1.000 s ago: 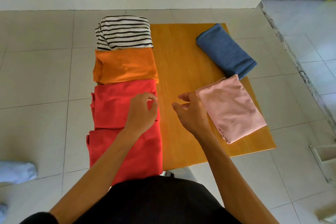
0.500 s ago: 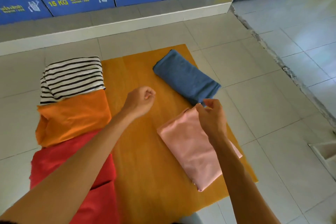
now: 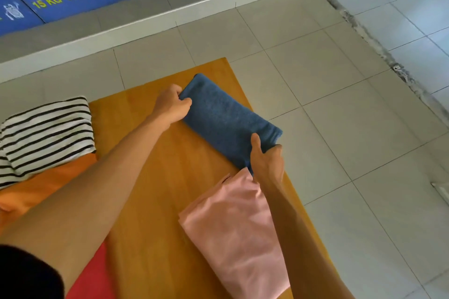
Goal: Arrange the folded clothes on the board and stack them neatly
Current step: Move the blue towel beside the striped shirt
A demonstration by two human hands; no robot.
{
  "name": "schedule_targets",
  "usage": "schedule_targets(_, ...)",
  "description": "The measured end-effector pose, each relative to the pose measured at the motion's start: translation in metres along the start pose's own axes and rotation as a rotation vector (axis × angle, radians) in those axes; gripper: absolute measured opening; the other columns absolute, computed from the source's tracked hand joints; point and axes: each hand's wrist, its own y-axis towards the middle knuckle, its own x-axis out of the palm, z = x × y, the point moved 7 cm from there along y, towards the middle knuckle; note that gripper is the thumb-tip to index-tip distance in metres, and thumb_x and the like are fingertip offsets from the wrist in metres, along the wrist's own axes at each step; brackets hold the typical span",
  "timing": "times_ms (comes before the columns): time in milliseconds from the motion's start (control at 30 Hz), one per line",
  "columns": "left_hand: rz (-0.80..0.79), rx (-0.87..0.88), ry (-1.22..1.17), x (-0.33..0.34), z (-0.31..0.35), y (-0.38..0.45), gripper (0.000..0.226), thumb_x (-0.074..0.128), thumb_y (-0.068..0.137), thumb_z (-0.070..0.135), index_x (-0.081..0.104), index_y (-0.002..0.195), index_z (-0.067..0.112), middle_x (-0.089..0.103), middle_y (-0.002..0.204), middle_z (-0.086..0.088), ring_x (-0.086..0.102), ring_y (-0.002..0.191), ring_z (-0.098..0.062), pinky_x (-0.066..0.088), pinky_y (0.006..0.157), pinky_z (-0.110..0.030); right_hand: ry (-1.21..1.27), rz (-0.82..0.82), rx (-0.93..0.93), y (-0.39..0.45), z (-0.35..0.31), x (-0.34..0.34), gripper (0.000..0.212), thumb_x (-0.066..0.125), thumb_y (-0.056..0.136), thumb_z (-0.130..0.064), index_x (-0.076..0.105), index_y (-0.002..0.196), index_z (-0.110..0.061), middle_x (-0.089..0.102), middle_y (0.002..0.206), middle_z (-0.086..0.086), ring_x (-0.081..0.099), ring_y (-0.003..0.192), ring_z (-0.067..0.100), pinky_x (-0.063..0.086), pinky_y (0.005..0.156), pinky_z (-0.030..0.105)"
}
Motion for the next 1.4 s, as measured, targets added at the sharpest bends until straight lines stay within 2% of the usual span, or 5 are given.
schedule_targets(100, -0.108, -0.047, -0.067, 0.018, -0.008, 0.012, 0.055, 0.054, 0.093, 0.049, 0.048, 0.136, 0.015, 0.056, 0.129, 0.0, 0.054, 0.116, -0.023, 0.04, 0.077, -0.026, 0.032, 0.006, -0.004, 0.005, 0.009, 0.004, 0.074, 0.049, 0.087, -0.073, 0.045, 0.126, -0.011, 0.057, 0.099, 0.003, 0.063, 0.088, 0.026, 0.059, 0.079, 0.047)
schedule_targets(533, -0.057, -0.304, -0.284, 0.001, -0.102, -0.05, 0.087, 0.058, 0.06, 0.088, 0.05, 0.118, 0.024, 0.062, 0.107, 0.008, 0.065, 0.091, -0.012, 0.056, 0.064, -0.03, -0.088, -0.084, -0.214, 0.035, -0.034, 0.017, 0.05, 0.047, 0.099, -0.047, 0.047, 0.132, -0.009, 0.059, 0.125, 0.014, 0.062, 0.104, 0.031, 0.053, 0.085, 0.044)
schedule_targets(833, 0.177, -0.37, -0.482, -0.074, -0.154, -0.055, 0.054, 0.064, 0.067, 0.078, 0.065, 0.076, 0.025, 0.064, 0.053, 0.013, 0.062, 0.048, -0.006, 0.044, 0.042, -0.016, -0.03, -0.342, -0.522, 0.025, -0.141, 0.093, 0.03, 0.056, 0.097, -0.045, 0.055, 0.113, -0.019, 0.064, 0.098, -0.005, 0.064, 0.088, 0.017, 0.048, 0.064, 0.028)
schedule_targets(1133, 0.272, -0.409, -0.338, -0.138, -0.193, 0.0, 0.062, 0.059, 0.086, 0.061, 0.065, 0.107, 0.002, 0.07, 0.099, -0.013, 0.068, 0.088, -0.025, 0.058, 0.068, -0.033, 0.04, -0.402, -0.592, 0.022, -0.22, 0.195, 0.042, 0.065, 0.092, -0.046, 0.062, 0.117, -0.012, 0.068, 0.106, 0.0, 0.066, 0.092, 0.018, 0.048, 0.063, 0.022)
schedule_targets(1400, 0.352, -0.532, -0.109, -0.134, -0.2, 0.004, 0.07, 0.054, 0.086, 0.067, 0.056, 0.114, 0.002, 0.063, 0.097, -0.01, 0.068, 0.09, -0.036, 0.061, 0.077, -0.048, 0.013, -0.357, -0.626, 0.029, -0.204, 0.21, 0.039, 0.066, 0.093, -0.046, 0.061, 0.116, -0.015, 0.063, 0.098, -0.008, 0.061, 0.081, 0.008, 0.042, 0.059, 0.014)
